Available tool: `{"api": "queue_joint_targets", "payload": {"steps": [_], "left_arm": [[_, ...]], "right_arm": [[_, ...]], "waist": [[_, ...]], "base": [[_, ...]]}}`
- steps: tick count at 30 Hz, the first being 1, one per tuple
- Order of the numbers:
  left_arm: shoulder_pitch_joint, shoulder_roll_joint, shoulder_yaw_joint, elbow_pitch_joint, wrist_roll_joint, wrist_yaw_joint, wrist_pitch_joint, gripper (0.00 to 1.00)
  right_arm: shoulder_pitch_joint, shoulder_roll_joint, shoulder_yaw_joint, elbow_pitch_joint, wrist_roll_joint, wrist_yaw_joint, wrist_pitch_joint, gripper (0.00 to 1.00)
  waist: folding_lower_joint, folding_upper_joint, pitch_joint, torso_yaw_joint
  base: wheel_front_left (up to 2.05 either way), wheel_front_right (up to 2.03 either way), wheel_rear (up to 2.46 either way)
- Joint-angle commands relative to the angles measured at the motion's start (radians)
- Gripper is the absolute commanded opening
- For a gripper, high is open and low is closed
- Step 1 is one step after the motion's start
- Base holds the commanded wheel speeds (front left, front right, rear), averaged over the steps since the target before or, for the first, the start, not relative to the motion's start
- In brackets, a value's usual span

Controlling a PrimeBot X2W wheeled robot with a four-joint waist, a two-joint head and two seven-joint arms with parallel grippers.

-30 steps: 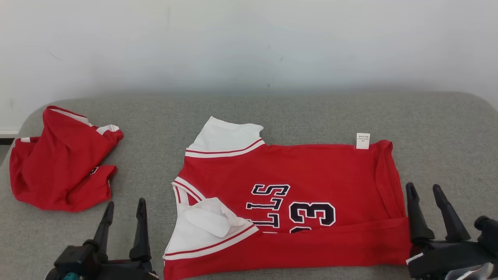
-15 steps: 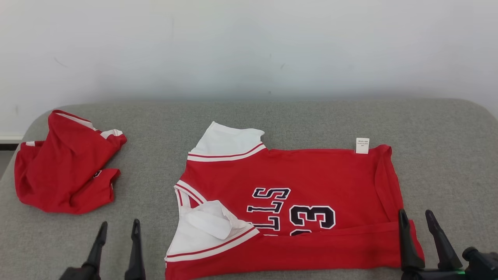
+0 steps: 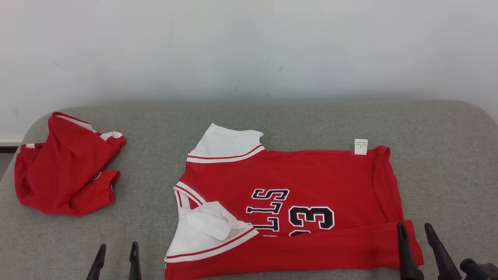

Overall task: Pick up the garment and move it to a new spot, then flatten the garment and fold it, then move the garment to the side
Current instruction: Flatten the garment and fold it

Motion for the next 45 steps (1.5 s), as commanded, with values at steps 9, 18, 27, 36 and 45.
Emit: {"api": "queue_joint_targets", "payload": {"steps": [9,18,27,36,45], "left_arm": [[0.007,-0.025,0.021,-0.002,0.029,-0.017,-0.004,1.0],[-0.009,-0.036,0.039,0.001,0.034,-0.034,-0.004,1.0],[-0.208,0.051,0.007,0.068,0.024,-0.066,0.016,1.0],[-0.588,0.149,-0.105,0.191,-0.075,-0.078,0.139,1.0],[-0.936,0.288,-0.327,0.362,-0.254,-0.078,0.259,1.0]], "right_arm": [[-0.006,-0.01,0.002,0.013,-0.009,-0.002,-0.005,1.0],[-0.022,-0.013,0.0,0.022,0.0,-0.002,-0.006,1.0],[-0.175,-0.071,0.013,0.055,0.006,-0.002,0.04,1.0],[-0.48,-0.133,0.023,0.204,0.05,-0.002,0.173,1.0],[-0.765,-0.127,0.116,0.389,0.08,-0.002,0.263,1.0]], "waist": [[0.0,0.0,0.004,0.001],[0.0,0.0,0.01,-0.005],[0.0,0.0,0.097,-0.034],[0.0,0.0,0.285,-0.068],[0.0,0.0,0.428,-0.145]], "base": [[0.0,0.0,0.0],[0.0,0.0,0.0],[0.0,0.0,0.0],[0.0,0.0,0.0],[0.0,0.0,0.0]]}}
